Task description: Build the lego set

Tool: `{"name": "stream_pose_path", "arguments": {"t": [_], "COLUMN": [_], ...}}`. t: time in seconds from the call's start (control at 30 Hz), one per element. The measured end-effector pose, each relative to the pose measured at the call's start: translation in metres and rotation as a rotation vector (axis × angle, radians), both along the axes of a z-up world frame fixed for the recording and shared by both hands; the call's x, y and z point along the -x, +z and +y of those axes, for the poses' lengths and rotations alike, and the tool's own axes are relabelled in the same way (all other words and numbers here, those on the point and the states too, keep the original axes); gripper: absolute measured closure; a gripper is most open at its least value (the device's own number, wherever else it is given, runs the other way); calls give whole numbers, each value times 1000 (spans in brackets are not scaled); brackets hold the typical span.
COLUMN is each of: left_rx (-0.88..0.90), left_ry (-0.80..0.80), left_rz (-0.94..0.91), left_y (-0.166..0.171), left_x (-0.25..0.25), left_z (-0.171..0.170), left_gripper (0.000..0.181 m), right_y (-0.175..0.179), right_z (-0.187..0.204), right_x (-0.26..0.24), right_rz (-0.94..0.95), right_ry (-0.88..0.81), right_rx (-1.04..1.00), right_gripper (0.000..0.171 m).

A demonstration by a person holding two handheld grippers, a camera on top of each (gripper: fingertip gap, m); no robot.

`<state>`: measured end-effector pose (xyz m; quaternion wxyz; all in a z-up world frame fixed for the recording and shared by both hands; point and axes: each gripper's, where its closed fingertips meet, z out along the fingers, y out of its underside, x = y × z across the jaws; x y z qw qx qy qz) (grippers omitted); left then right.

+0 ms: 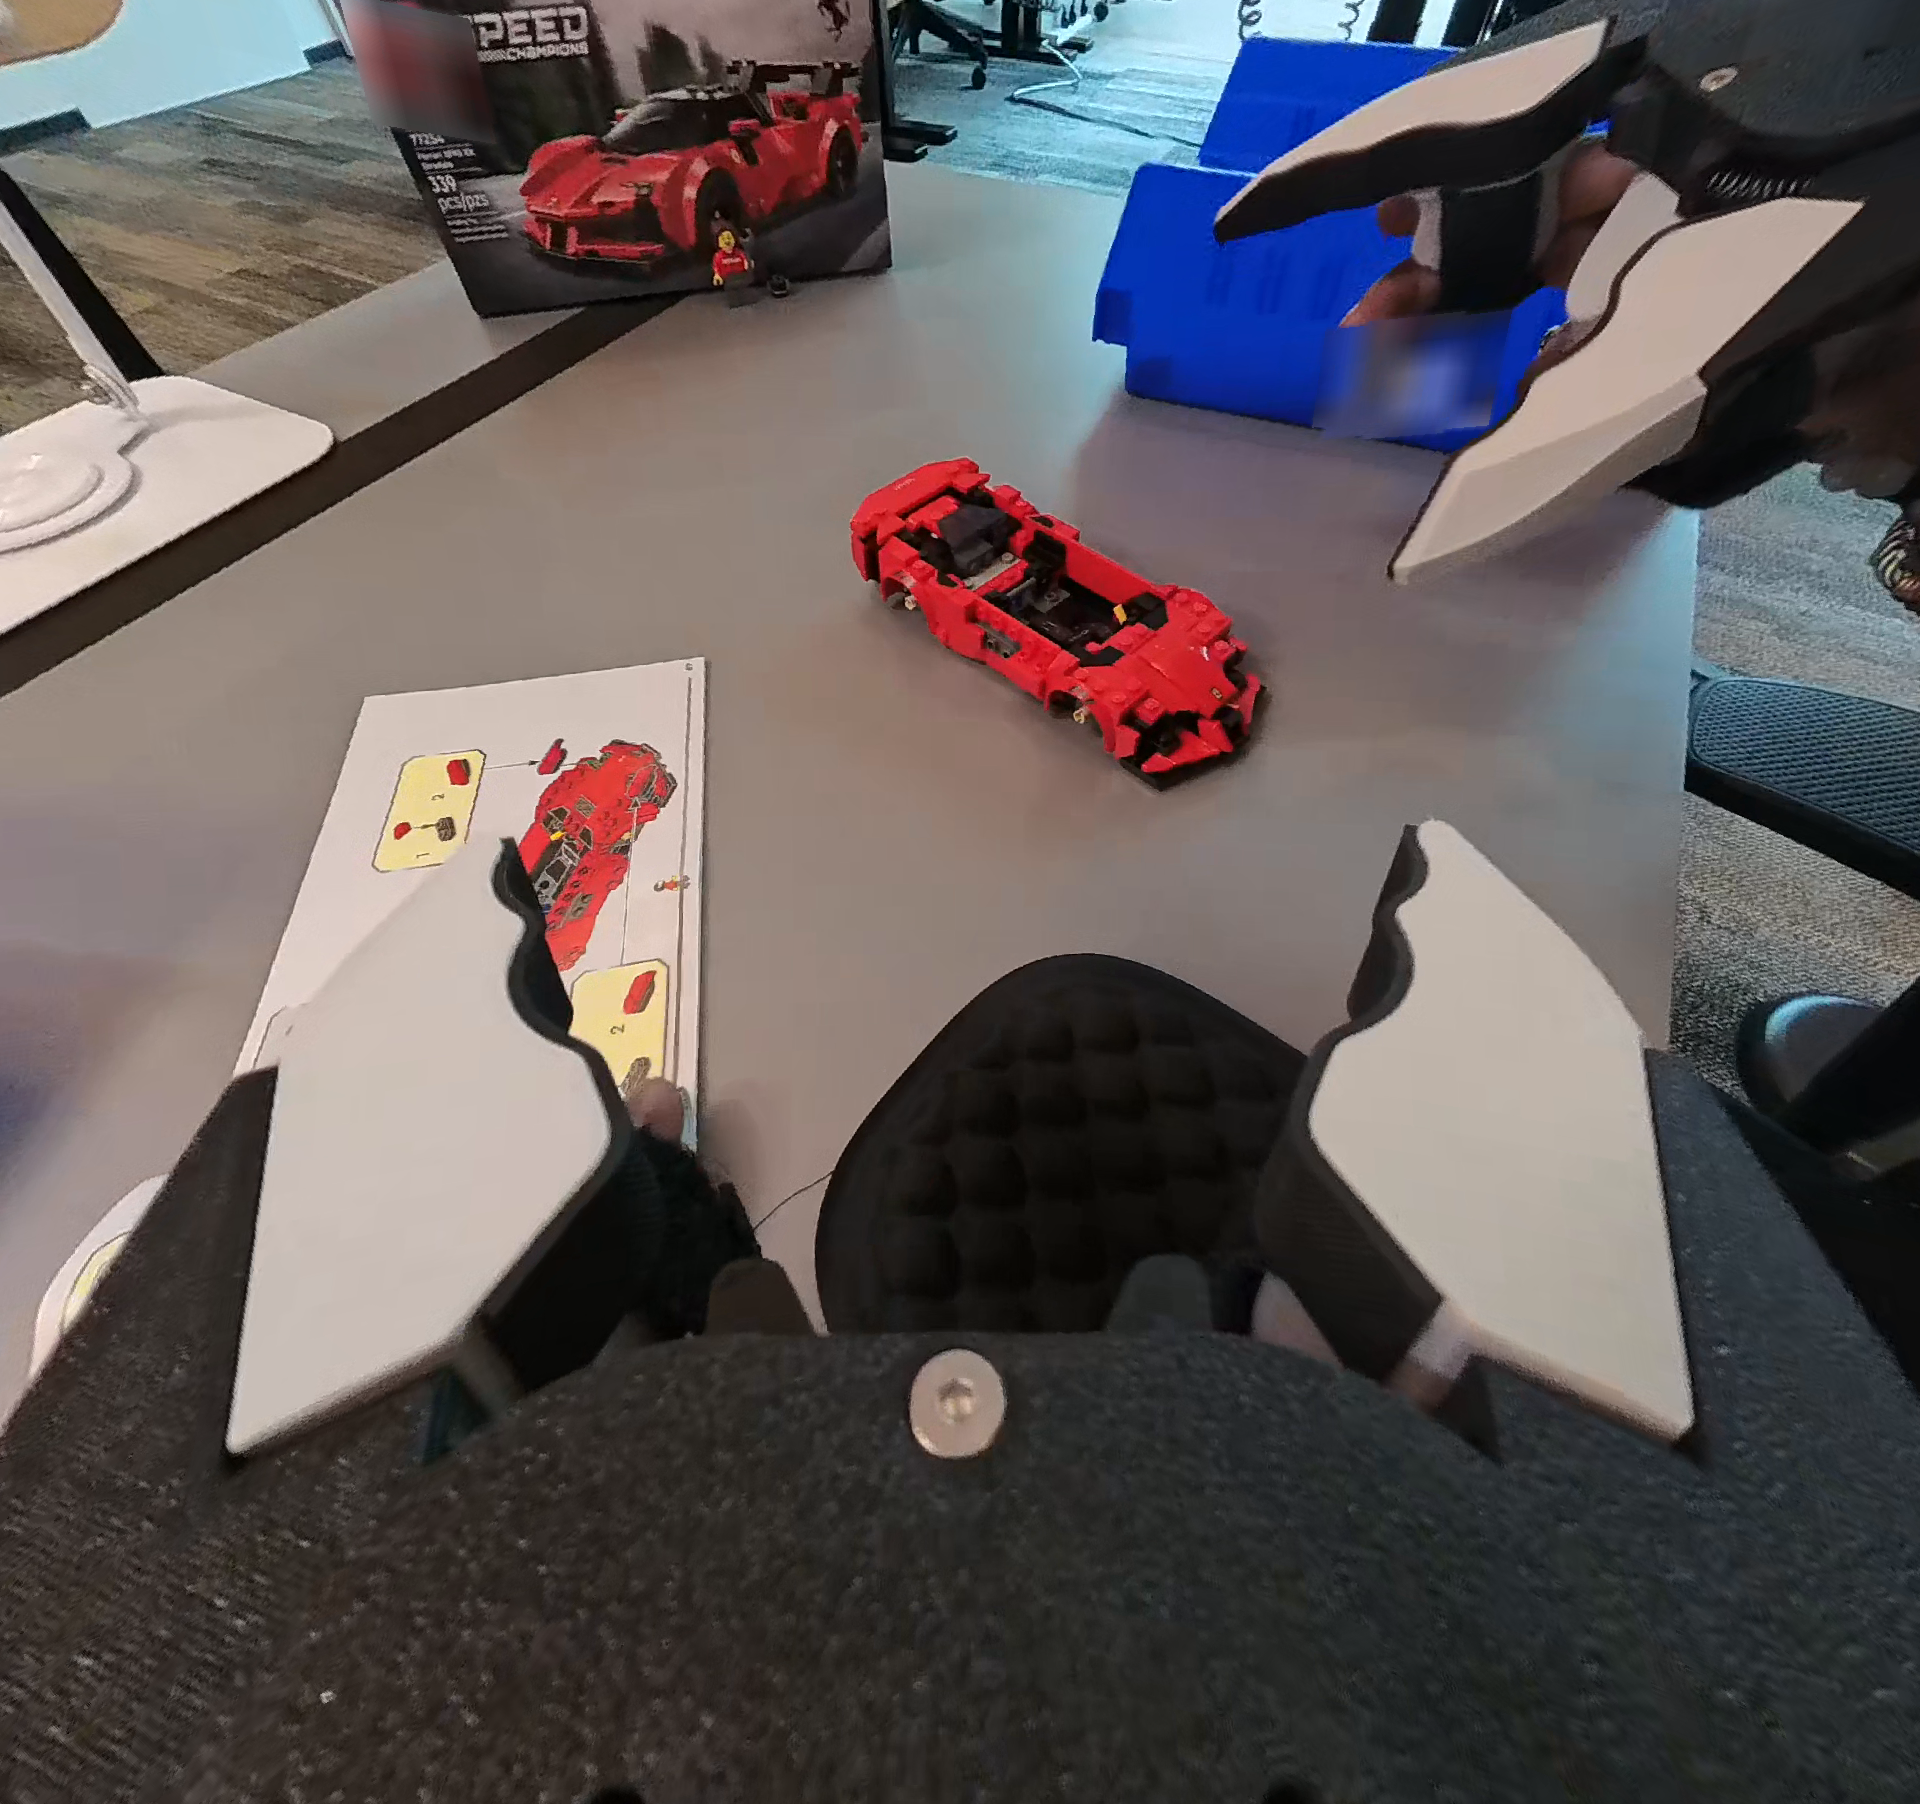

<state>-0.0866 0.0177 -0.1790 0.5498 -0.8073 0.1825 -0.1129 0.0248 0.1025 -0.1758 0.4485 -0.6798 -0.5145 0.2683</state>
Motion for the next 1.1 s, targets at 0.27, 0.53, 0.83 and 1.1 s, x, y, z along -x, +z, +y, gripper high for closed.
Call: {"name": "stream_pose_path", "arguments": {"t": [0.27,0.53,0.83,1.1], "left_rx": [5,20,35,76], "left_ry": [15,57,58,25], "left_rz": [-9,22,42,40], "left_y": [3,0,-6,-16], "left_x": [8,17,18,11], "left_z": [-1,0,0,0], "left_gripper": [35,35,36,40], "right_y": [-1,-9,-16,-22], "right_z": [8,10,9,9], "right_x": [-7,-6,-4,4], "right_rz": [-15,-45,-67,-41], "right_ry": [-35,-48,-41,-31], "right_rx": [-22,-16,-8,49], "right_gripper": [24,24,25,30]}}
